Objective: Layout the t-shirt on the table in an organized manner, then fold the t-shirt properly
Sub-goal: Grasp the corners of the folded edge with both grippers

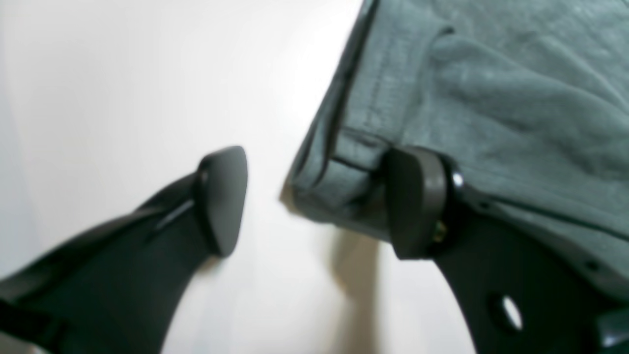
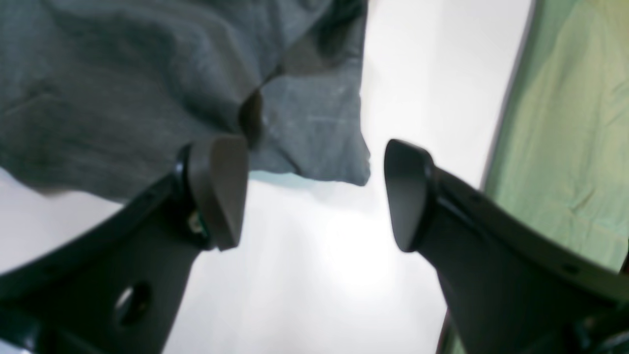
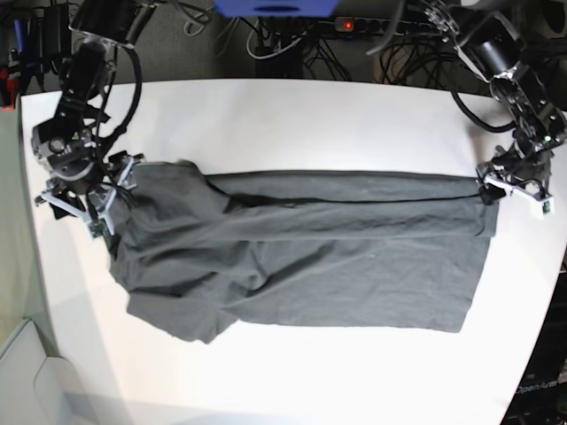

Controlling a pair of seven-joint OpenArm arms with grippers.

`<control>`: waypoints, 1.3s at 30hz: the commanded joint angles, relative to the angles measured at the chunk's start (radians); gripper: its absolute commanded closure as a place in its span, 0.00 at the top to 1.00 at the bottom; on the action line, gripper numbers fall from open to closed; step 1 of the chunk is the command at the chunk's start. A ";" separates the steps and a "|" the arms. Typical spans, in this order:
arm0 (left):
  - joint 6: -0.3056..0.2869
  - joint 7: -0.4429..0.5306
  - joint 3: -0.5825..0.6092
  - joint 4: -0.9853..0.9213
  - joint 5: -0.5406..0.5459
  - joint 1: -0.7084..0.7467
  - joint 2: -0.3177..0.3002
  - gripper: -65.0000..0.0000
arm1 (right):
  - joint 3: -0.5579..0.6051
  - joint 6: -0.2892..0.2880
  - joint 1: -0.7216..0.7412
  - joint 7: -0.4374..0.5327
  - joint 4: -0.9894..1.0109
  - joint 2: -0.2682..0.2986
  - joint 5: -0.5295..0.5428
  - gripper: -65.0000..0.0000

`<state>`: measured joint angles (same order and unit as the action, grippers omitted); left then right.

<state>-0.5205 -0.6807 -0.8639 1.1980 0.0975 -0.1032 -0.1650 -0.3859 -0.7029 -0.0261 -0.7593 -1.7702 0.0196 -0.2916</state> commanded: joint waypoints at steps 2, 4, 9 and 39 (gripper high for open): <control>-0.008 0.014 -0.001 0.013 0.011 -0.016 -0.015 0.66 | -0.002 0.005 0.013 0.014 -0.043 0.009 0.005 0.67; -0.010 0.014 -0.001 0.012 0.011 -0.016 -0.012 0.66 | -0.002 0.005 0.013 0.013 -0.067 0.007 0.005 0.67; -0.010 0.016 0.033 0.012 0.011 -0.016 -0.008 0.66 | -0.035 0.005 0.013 0.013 -0.113 -0.019 0.005 0.67; -0.011 0.005 0.104 0.092 0.012 0.040 -0.009 0.52 | -0.072 0.005 0.013 0.022 0.020 -0.005 0.005 0.67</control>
<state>-0.5278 -0.6979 -0.7570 1.2709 0.1009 -0.0547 -0.1619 -0.4580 -0.7029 -0.0257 -0.7578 -1.7336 0.0055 -0.2916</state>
